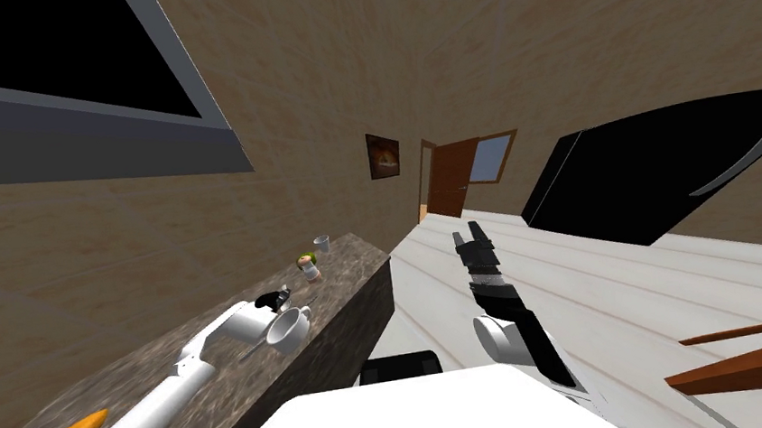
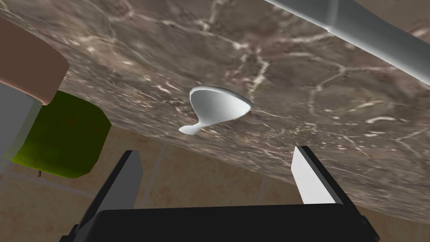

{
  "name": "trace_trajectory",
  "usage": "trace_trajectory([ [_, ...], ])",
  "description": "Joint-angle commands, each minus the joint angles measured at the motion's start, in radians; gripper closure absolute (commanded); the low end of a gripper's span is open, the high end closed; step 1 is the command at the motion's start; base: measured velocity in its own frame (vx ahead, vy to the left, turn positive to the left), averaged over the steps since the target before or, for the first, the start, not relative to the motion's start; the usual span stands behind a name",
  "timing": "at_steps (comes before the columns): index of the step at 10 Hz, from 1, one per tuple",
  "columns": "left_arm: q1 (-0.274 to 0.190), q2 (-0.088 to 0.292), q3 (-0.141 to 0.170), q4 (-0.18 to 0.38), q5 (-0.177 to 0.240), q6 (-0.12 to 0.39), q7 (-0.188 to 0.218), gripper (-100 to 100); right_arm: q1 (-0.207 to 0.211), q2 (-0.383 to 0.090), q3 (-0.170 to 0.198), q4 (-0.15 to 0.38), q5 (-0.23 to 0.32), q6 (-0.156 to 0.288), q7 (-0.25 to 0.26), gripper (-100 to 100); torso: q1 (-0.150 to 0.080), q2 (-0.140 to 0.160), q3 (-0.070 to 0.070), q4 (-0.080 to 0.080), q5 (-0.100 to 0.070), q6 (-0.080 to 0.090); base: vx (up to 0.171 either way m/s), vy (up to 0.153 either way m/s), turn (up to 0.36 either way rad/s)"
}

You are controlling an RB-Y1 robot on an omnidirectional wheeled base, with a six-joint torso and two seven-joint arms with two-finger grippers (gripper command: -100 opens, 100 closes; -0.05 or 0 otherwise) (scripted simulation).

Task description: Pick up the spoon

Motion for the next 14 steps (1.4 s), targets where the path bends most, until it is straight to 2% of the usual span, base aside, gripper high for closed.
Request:
trace_trajectory([
  [1,0.000,0.000,0.000,0.000,0.000,0.000,0.000,-100,0.000,0.000,0.000,0.000,0.000,0.000,0.000,0,0.000,0.000,0.000,0.000,0.000,0.000,0.031,-0.015,-0.021],
  [2,0.000,0.001,-0.001,0.002,0.002,0.005,0.000,0,0.000,0.000,0.000,0.000,0.000,0.000,0.000,0,0.001,0.002,0.001,0.000,0.000,-0.001,0.006,-0.002,0.004],
  [3,-0.004,-0.015,-0.002,0.035,-0.011,-0.021,-0.003,-100,0.000,0.000,0.000,0.000,0.000,0.000,0.000,0,0.001,0.004,0.002,0.001,0.000,-0.001,0.026,0.023,-0.044],
  [5,-0.007,-0.028,-0.003,0.063,-0.020,-0.042,-0.007,-100,0.000,0.000,0.000,0.000,0.000,0.000,0.000,0,0.004,0.003,0.002,0.001,0.001,0.000,0.027,0.030,-0.031],
  [6,-0.006,-0.025,-0.003,0.051,-0.020,-0.031,-0.004,-100,0.000,0.000,0.000,0.000,0.000,0.000,0.000,0,0.003,0.004,0.002,0.001,0.001,-0.001,0.000,0.000,0.000],
  [7,-0.006,-0.026,-0.003,0.052,-0.021,-0.033,-0.004,100,0.000,0.000,0.000,0.000,0.000,0.000,0.000,0,0.002,0.005,0.003,0.001,0.000,-0.001,0.000,0.000,0.000],
  [11,-0.006,-0.026,-0.003,0.052,-0.021,-0.033,-0.004,100,0.000,0.000,0.000,0.000,0.000,0.000,0.000,0,0.002,0.005,0.003,0.001,0.000,-0.001,0.000,0.000,0.000],
  [12,-0.006,-0.026,-0.003,0.052,-0.021,-0.033,-0.004,0,0.000,0.000,0.000,0.000,0.000,0.000,0.000,0,0.002,0.005,0.003,0.001,0.000,-0.001,0.000,0.000,0.000],
  [13,-0.029,-0.004,0.031,0.041,-0.021,-0.024,-0.009,-100,0.000,0.000,0.000,0.000,0.000,0.000,0.000,0,0.002,0.005,0.003,0.001,0.000,-0.001,-0.113,0.007,-0.097],
  [14,-0.039,0.009,0.053,0.038,-0.012,-0.012,-0.014,-100,0.000,0.000,0.000,0.000,0.000,0.000,0.000,0,0.002,0.011,0.006,0.002,0.000,0.000,-0.207,0.022,-0.168],
])
